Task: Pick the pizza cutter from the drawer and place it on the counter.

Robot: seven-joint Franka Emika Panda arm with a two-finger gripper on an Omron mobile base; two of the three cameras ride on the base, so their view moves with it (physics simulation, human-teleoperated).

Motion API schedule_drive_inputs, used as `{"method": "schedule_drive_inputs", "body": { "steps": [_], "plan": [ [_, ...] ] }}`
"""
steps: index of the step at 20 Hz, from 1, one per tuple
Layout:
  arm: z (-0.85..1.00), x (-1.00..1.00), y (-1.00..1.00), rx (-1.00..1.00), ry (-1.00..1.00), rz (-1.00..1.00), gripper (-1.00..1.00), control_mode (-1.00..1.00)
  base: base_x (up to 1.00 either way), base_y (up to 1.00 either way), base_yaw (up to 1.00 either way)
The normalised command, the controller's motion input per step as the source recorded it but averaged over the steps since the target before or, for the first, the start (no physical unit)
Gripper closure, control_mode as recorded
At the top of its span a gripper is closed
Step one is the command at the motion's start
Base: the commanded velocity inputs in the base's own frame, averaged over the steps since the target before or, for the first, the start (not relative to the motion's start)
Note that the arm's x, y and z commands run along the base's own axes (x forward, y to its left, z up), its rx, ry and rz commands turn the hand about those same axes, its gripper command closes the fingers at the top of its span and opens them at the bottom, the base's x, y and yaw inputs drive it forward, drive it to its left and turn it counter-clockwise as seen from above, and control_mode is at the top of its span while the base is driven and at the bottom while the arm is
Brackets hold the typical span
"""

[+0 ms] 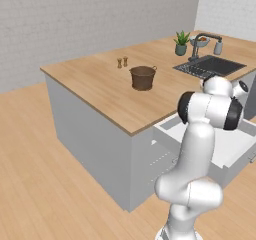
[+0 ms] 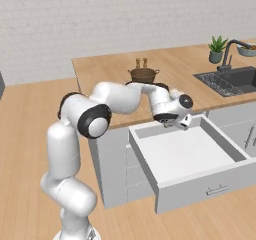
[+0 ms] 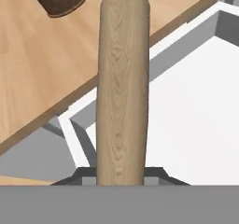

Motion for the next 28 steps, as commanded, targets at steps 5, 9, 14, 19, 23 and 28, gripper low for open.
{"method": "schedule_drive_inputs", "body": {
  "steps": [5, 9, 14, 19, 23, 28],
  "plan": [
    [0.99, 0.47, 1.00, -0.16, 0.20, -0.03, 1.00, -1.00, 0.00, 0.00, 0.00],
    [0.20, 0.76, 1.00, -0.25, 0.59, 0.01, 1.00, -1.00, 0.00, 0.00, 0.00],
    [-0.21, 0.18, 0.67, -0.06, 0.23, 0.05, 1.00, -1.00, 0.00, 0.00, 0.00],
    [-0.21, 0.45, 0.53, 0.04, 0.00, 0.00, 1.00, -1.00, 0.00, 0.00, 0.00],
    [-0.49, 0.75, 0.68, 0.04, 0.00, 0.00, 1.00, -1.00, 0.00, 0.00, 0.00],
    [-0.44, 0.80, 0.68, 0.00, -0.04, 0.00, 1.00, -1.00, 0.00, 0.00, 0.00]
  ]
}}
